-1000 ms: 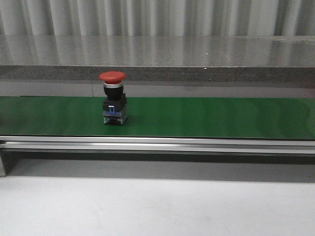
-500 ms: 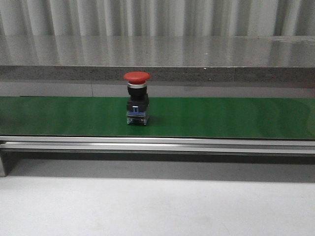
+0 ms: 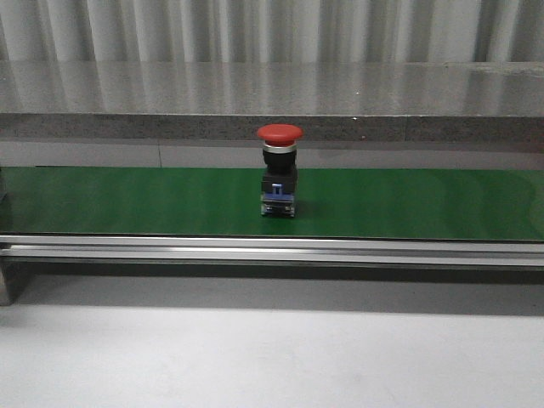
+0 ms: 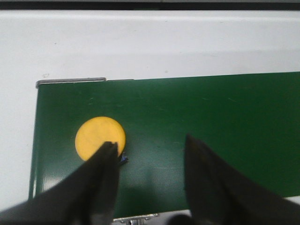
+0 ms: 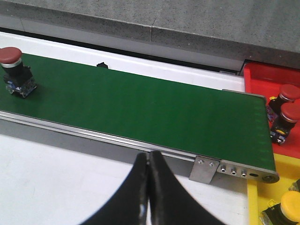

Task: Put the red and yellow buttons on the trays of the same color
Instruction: 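Grasp the yellow push button with the left gripper and place it on the belt, then lower the right gripper onto the red button at the belt end and grasp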

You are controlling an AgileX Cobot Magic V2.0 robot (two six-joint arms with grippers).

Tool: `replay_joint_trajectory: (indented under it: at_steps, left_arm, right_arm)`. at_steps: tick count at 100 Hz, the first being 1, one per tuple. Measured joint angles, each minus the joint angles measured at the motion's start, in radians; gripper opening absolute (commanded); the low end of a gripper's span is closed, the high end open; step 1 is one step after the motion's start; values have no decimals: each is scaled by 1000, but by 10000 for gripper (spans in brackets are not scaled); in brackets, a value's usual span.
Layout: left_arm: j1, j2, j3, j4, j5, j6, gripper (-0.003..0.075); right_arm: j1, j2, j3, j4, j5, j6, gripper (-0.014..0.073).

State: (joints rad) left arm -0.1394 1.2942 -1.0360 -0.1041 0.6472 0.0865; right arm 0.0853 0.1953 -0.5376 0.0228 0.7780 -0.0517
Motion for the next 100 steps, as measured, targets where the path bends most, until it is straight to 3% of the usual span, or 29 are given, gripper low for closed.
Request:
replay_joint_trajectory:
  at_steps: [5,29,71,100]
  left_arm:
    - [-26,-45,35,7,-21,0,-24]
    - [-79,-287,199,19,-89,3,-20]
    - [-79,-755,415,2,-71,3,-20]
    - [-79,-843,446,-2,-38,3,-20]
  right_arm:
    - [0,0,0,0,0,0,-66]
    - [0,0,0,0,0,0,-66]
    - [36,9,-2,0,1,0,-66]
    - [121,332,-146,0,45,9,-37]
